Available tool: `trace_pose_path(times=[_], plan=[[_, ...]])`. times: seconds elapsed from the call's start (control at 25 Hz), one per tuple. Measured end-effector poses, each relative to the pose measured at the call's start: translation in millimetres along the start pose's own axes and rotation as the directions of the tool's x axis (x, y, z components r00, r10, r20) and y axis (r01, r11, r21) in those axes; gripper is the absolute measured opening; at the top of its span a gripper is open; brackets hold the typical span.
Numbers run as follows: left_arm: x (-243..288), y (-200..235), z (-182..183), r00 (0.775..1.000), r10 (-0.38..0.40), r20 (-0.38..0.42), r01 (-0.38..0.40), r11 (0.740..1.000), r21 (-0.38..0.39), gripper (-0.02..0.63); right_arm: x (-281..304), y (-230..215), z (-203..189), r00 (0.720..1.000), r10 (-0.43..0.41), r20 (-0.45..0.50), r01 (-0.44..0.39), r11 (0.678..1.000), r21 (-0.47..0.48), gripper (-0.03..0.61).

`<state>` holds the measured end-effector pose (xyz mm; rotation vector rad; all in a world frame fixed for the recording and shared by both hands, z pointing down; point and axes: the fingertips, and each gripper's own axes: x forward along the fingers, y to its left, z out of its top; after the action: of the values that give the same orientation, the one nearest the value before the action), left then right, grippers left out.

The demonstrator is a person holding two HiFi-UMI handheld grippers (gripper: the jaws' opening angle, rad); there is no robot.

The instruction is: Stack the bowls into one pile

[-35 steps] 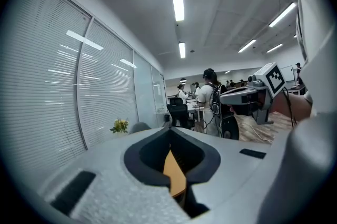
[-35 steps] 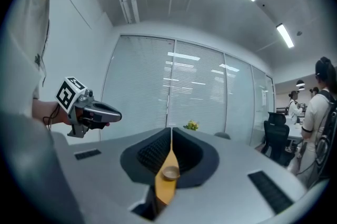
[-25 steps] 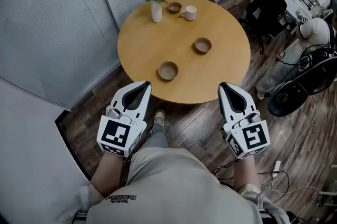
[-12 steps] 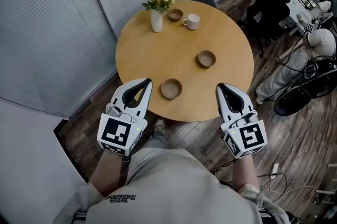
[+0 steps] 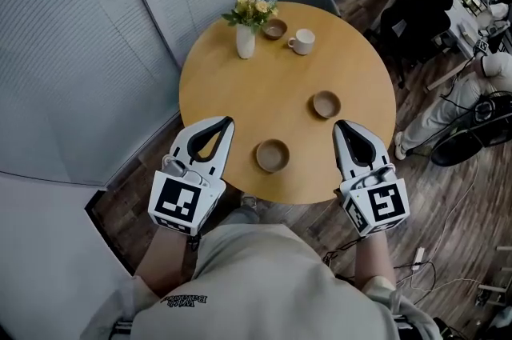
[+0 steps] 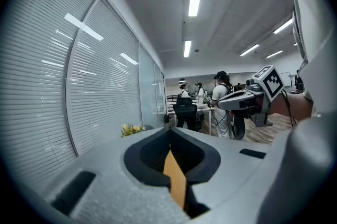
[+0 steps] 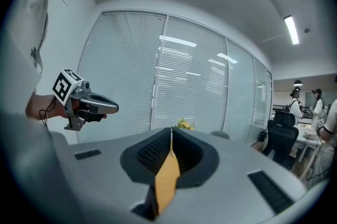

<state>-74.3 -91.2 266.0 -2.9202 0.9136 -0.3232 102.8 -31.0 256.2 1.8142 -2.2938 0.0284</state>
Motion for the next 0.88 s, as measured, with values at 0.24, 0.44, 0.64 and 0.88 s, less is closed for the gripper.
trace_pose_path(times=[0.24, 0.44, 0.64, 0.88], plan=[[22.1, 29.9, -6.4, 0.999, -0.039, -0.004, 0.039, 0.999, -0.006, 0.020, 34.8, -6.6, 3.9, 0.999, -0.033, -0.016, 0.033, 0.999, 0.001, 0.031], [37.3, 48.0, -14.0, 0.998, -0.063, -0.003, 0.063, 0.998, -0.012, 0.020, 60.2, -11.0, 2.8, 0.998, -0.049, -0.032, 0.049, 0.999, -0.005, 0.031], [44.0, 57.6, -12.5, 0.998, -0.065, -0.006, 0.065, 0.997, -0.037, 0.020, 72.8, -14.1, 6.1, 0.998, -0.054, -0.043, 0.054, 0.999, -0.007, 0.031], [49.8, 64.5, -19.4, 0.998, -0.063, -0.012, 0.062, 0.997, -0.049, 0.020, 85.0, -17.3, 2.8, 0.997, -0.049, -0.058, 0.048, 0.999, -0.012, 0.031]])
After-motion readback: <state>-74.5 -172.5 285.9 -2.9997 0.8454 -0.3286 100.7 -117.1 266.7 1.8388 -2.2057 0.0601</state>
